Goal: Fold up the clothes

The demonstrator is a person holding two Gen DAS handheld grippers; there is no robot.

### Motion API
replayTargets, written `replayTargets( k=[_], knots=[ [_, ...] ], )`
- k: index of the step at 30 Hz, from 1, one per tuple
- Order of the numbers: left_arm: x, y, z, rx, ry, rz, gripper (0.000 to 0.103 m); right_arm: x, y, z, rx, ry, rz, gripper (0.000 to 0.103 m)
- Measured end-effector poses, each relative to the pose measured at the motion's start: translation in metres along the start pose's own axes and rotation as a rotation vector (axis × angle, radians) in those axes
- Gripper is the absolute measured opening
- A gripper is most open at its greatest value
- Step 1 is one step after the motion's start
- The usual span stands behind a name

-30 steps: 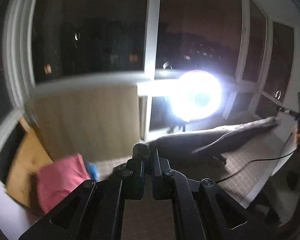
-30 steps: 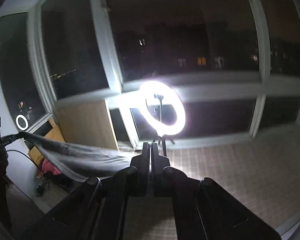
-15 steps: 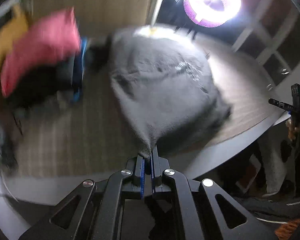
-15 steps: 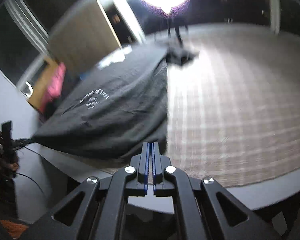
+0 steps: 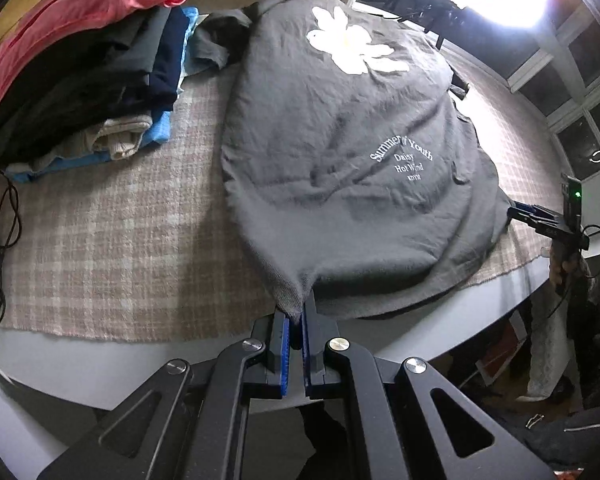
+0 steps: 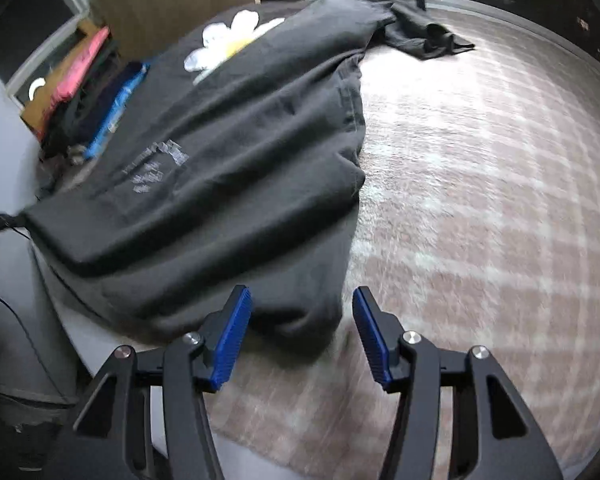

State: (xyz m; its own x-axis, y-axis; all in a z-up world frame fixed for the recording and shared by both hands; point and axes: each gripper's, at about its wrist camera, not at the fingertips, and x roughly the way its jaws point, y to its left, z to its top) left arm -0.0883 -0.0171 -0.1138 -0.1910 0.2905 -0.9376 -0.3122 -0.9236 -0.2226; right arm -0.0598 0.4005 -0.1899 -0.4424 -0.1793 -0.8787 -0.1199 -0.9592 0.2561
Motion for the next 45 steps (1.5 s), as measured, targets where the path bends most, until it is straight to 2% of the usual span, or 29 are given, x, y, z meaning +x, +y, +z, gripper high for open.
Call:
replayTargets(
  k=[1,2,3,5,7,8,12,14,17,20,22,24,26,29,31,33,35,37,38,39,40,42,44,45],
  knots=[
    [0.001,0.000,0.002,0.002,-0.001,0.002,0.004,0.004,-0.001,0.002,-0.005,-0.002,0.006,0.050],
    [0.001,-0.001,0.003,0.003,-0.003,0.003,0.004,0.008,-0.002,0.005,-0.010,-0.003,0.013,0.043],
    [0.000,-0.001,0.004,0.002,-0.008,-0.001,0.004,0.011,-0.002,0.007,-0.014,-0.005,0.020,0.006],
    [-0.004,0.000,0.010,-0.004,-0.027,-0.017,0.004,0.015,-0.013,0.011,0.058,0.025,0.073,0.005],
    [-0.017,-0.002,0.022,-0.010,-0.070,-0.043,0.004,-0.014,-0.019,0.020,0.106,-0.039,0.107,0.005],
    [-0.033,-0.005,0.030,-0.005,-0.116,-0.058,0.004,-0.029,-0.022,0.025,0.129,-0.072,0.124,0.005],
    [-0.111,-0.029,0.046,0.069,-0.313,-0.122,0.004,-0.143,-0.025,0.048,0.171,-0.290,0.070,0.004],
    [-0.144,-0.040,0.033,0.116,-0.372,-0.168,0.004,-0.207,-0.015,0.039,0.168,-0.386,0.041,0.004],
    [-0.180,-0.040,-0.006,0.129,-0.431,-0.293,0.004,-0.276,0.008,-0.003,0.167,-0.439,-0.022,0.004],
    [-0.196,-0.025,-0.046,0.076,-0.457,-0.357,0.004,-0.316,0.045,-0.067,0.175,-0.473,-0.015,0.004],
    [-0.201,-0.019,-0.065,0.053,-0.462,-0.354,0.004,-0.331,0.061,-0.100,0.217,-0.503,-0.009,0.004],
    [-0.198,-0.016,-0.074,0.027,-0.453,-0.359,0.004,-0.342,0.057,-0.119,0.293,-0.508,0.043,0.004],
    [-0.183,-0.018,-0.074,0.006,-0.414,-0.377,0.004,-0.334,0.051,-0.131,0.365,-0.490,0.055,0.004],
    [-0.139,-0.026,-0.051,0.009,-0.320,-0.350,0.004,-0.310,0.021,-0.131,0.457,-0.419,0.081,0.004],
    [-0.101,-0.028,-0.018,0.009,-0.252,-0.338,0.004,-0.272,-0.013,-0.110,0.510,-0.348,0.105,0.004],
    [-0.066,-0.030,0.023,0.007,-0.193,-0.312,0.004,-0.243,-0.034,-0.081,0.506,-0.284,0.085,0.004],
    [-0.043,-0.036,0.074,0.013,-0.165,-0.260,0.004,-0.216,-0.058,-0.035,0.500,-0.228,0.079,0.004],
    [-0.047,-0.046,0.131,0.013,-0.184,-0.237,0.004,-0.211,-0.072,0.030,0.443,-0.211,0.043,0.004],
    [-0.070,-0.054,0.157,0.032,-0.229,-0.220,0.004,-0.223,-0.070,0.071,0.391,-0.224,-0.002,0.004],
    [-0.098,-0.063,0.182,0.053,-0.283,-0.199,0.004,-0.237,-0.063,0.099,0.343,-0.244,-0.015,0.004],
    [-0.126,-0.071,0.207,0.075,-0.337,-0.178,0.004,-0.273,-0.050,0.118,0.291,-0.301,-0.042,0.004],
    [-0.206,-0.082,0.236,0.088,-0.470,-0.152,0.004,-0.345,-0.024,0.158,0.185,-0.413,-0.097,0.004],
    [-0.290,-0.096,0.236,0.125,-0.600,-0.106,0.004,-0.417,0.003,0.197,0.078,-0.524,-0.151,0.004],
    [-0.323,-0.105,0.224,0.163,-0.648,-0.083,0.004,-0.453,0.016,0.217,0.024,-0.579,-0.178,0.004]
  ],
)
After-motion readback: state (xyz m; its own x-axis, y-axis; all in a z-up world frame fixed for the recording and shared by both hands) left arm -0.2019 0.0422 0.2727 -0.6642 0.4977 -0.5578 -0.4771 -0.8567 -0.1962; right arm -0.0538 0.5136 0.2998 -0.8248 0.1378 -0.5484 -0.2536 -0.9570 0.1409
